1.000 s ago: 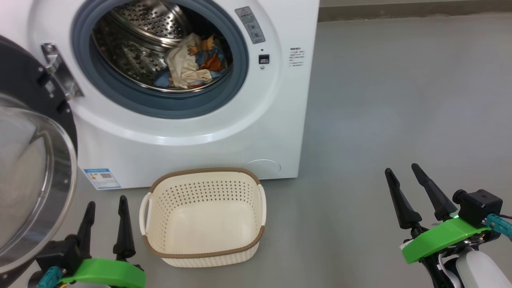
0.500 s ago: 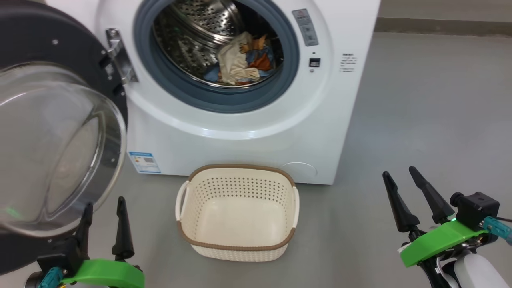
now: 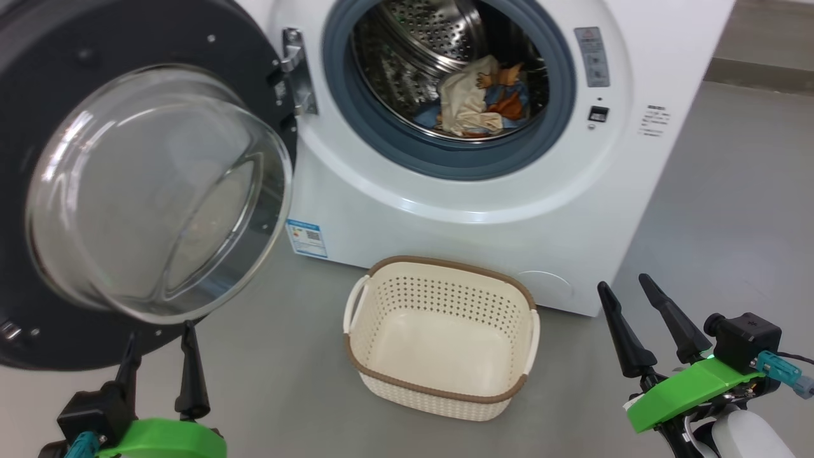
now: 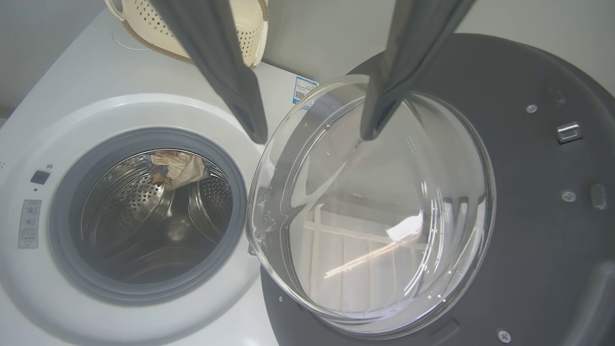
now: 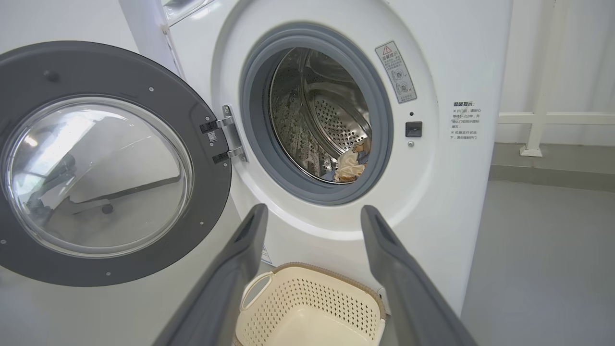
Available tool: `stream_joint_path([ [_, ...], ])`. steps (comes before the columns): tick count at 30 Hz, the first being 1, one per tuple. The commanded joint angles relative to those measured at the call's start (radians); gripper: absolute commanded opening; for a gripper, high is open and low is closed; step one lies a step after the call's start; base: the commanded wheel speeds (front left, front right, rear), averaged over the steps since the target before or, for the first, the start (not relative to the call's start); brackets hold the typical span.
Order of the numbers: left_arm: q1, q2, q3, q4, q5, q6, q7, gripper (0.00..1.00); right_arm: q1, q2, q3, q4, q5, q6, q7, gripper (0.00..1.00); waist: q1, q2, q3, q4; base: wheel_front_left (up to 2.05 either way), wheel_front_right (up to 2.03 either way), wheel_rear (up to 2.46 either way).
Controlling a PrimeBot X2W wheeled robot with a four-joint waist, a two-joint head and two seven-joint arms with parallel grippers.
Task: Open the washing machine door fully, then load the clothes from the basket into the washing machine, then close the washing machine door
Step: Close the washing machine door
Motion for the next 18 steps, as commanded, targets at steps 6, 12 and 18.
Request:
stream_joint_path([
  [6, -0.01, 0.012, 0.035, -0.035, 0.02, 0.012, -0.004, 1.0, 0.007, -0.004, 0.019, -0.021, -0.005, 0.001, -0.008, 1.0, 0.0, 0.0, -0.008, 0.09, 0.0, 0.0, 0.0],
  [12, -0.011, 0.012, 0.031, -0.035, 0.02, 0.014, -0.004, 1.0, 0.011, 0.0, 0.018, -0.021, -0.008, 0.001, -0.008, 1.0, 0.0, 0.0, -0.01, 0.135, 0.0, 0.0, 0.0],
  [18, -0.009, 0.012, 0.035, -0.039, 0.013, 0.019, -0.004, 1.0, 0.011, 0.001, 0.021, -0.021, -0.008, 0.001, -0.008, 1.0, 0.0, 0.0, -0.007, 0.161, 0.0, 0.0, 0.0],
])
